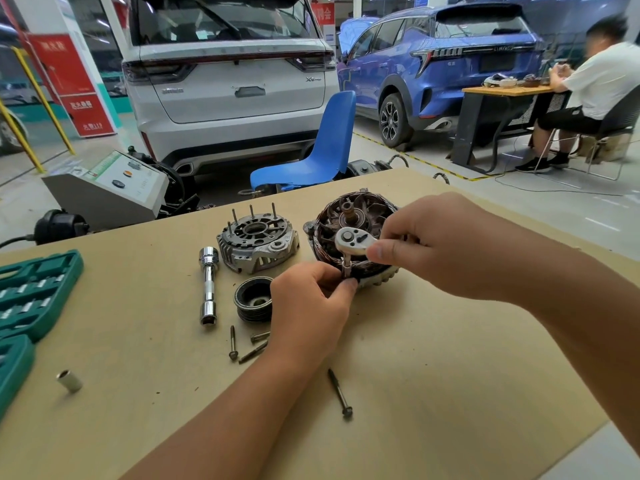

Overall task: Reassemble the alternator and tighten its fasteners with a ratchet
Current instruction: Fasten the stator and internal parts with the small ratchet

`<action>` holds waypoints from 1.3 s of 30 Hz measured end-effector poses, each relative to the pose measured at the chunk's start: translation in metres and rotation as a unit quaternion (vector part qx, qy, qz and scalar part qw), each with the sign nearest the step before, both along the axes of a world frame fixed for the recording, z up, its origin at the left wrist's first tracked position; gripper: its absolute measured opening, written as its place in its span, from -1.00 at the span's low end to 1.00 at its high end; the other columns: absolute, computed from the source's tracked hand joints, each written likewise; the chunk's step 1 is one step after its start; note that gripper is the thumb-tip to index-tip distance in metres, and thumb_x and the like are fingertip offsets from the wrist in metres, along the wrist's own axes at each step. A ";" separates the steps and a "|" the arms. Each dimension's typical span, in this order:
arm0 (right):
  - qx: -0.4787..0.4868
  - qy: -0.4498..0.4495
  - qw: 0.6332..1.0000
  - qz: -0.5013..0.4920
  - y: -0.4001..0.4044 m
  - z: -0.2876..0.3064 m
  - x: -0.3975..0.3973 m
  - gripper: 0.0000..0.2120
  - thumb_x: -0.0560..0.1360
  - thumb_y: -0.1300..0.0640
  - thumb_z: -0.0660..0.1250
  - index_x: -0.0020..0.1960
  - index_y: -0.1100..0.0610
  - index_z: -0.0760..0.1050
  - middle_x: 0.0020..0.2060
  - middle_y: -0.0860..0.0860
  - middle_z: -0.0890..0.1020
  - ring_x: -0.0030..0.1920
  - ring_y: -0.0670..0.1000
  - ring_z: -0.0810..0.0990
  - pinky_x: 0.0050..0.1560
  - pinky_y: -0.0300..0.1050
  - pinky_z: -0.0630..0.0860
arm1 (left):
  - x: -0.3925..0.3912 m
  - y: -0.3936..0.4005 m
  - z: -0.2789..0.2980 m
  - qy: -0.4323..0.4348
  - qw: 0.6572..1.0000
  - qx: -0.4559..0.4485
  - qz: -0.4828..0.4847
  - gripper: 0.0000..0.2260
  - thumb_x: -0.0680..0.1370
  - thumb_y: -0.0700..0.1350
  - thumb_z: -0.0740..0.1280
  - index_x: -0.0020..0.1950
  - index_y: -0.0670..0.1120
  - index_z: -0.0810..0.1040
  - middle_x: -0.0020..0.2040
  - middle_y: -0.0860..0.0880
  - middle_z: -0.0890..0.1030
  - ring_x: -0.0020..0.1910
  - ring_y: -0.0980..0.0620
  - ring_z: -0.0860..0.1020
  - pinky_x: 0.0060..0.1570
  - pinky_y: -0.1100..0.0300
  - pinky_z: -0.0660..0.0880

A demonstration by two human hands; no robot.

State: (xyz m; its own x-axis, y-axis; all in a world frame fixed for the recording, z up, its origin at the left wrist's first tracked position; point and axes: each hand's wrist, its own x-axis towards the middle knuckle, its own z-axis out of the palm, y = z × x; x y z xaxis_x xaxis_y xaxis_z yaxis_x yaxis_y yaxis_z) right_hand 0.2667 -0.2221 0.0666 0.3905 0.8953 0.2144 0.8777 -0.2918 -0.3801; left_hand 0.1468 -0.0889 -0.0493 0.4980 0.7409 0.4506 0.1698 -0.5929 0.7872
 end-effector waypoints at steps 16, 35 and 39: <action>-0.223 -0.085 0.971 0.015 0.031 0.031 -0.030 -0.66 0.64 -0.12 0.25 -0.18 0.10 0.47 -0.42 0.11 0.60 -0.58 0.06 0.60 -0.59 -0.19 0.49 | -0.002 0.002 0.008 -0.107 0.992 0.036 -0.054 -0.88 0.55 -0.06 0.51 -0.17 0.03 0.65 -0.31 0.12 0.59 -0.34 0.16 0.50 -0.28 0.30 0.41; -0.141 -0.318 0.935 0.067 0.030 0.033 -0.051 -0.73 0.45 0.05 0.34 -0.32 0.00 0.29 -0.38 -0.08 0.43 -0.46 -0.07 0.38 -0.48 -0.22 0.19 | -0.005 0.001 0.014 -0.099 0.989 -0.055 -0.090 -0.72 0.47 -0.21 0.43 -0.30 0.17 0.62 -0.36 0.17 0.63 -0.37 0.16 0.59 -0.32 0.22 0.53; -0.031 -0.408 0.912 0.028 0.037 0.035 -0.043 -0.71 0.41 0.22 0.34 -0.35 0.05 0.25 -0.43 -0.01 0.39 -0.44 0.01 0.35 -0.32 -0.10 0.19 | -0.004 0.004 0.014 -0.103 0.985 -0.099 -0.101 -0.82 0.52 -0.31 0.47 -0.17 -0.03 0.66 -0.32 -0.02 0.67 -0.38 0.05 0.63 -0.31 0.16 0.54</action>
